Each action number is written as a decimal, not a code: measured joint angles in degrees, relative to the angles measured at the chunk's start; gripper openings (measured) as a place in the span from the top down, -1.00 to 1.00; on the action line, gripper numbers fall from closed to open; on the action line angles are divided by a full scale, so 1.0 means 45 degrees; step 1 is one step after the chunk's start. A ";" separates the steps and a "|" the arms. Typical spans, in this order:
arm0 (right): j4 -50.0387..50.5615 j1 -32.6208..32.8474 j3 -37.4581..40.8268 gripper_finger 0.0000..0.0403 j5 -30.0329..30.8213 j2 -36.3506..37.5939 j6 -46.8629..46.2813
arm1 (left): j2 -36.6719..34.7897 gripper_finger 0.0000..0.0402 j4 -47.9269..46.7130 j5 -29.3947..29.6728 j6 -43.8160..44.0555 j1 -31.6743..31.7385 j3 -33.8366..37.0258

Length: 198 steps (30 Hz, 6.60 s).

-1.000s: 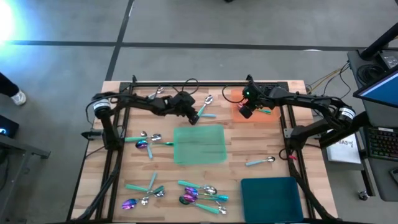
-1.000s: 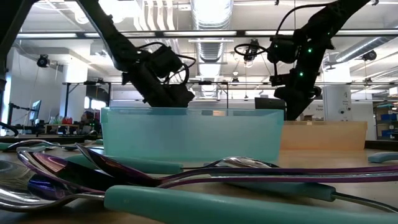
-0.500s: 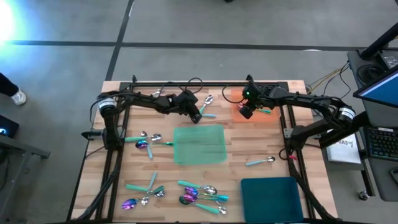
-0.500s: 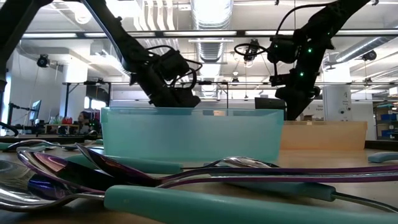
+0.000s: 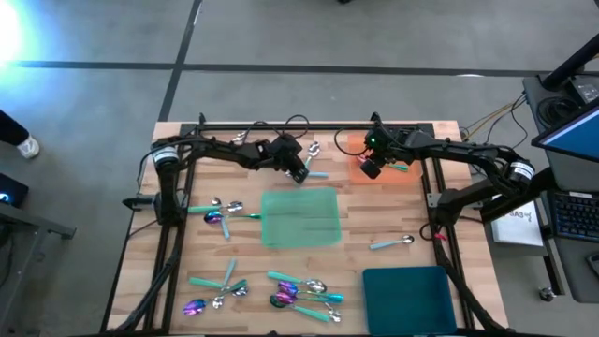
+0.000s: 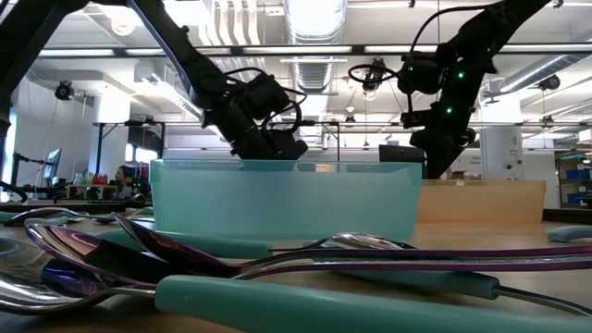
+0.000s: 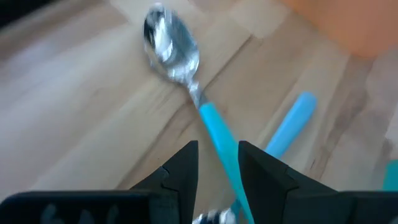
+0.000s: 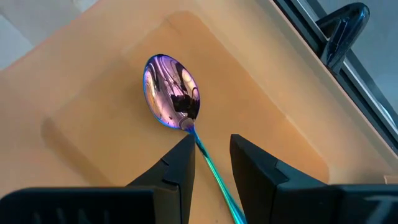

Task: Sort silverware by color (type)
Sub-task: Put the green spoon into the green bin, then adjust the green bin

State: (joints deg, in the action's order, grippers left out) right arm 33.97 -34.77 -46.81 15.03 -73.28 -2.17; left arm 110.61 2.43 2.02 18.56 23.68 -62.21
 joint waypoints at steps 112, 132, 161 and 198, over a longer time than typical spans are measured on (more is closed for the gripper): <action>-0.0713 -0.0008 0.0345 0.55 -0.0005 0.0000 -0.0408 | -0.0636 0.52 -1.0999 -0.1082 0.0483 -0.5366 -0.4358; -0.0679 -0.0008 0.0350 0.55 -0.0001 0.0000 -0.1741 | -0.6552 0.52 -0.6441 -0.1103 0.5179 -0.5580 0.3660; -0.0659 -0.0003 0.0350 0.55 -0.0005 0.0000 -0.1161 | -0.8510 0.52 -1.2022 0.4215 0.6470 -0.5348 0.2552; -0.0664 -0.0008 0.0420 0.55 0.0004 0.0000 -0.0685 | -0.8425 0.60 -0.7461 0.0618 0.8725 -0.6654 0.3758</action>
State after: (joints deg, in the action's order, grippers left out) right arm 30.98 -34.81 -44.92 15.05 -73.28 -5.26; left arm 72.70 -31.14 4.80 57.82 -6.26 -45.30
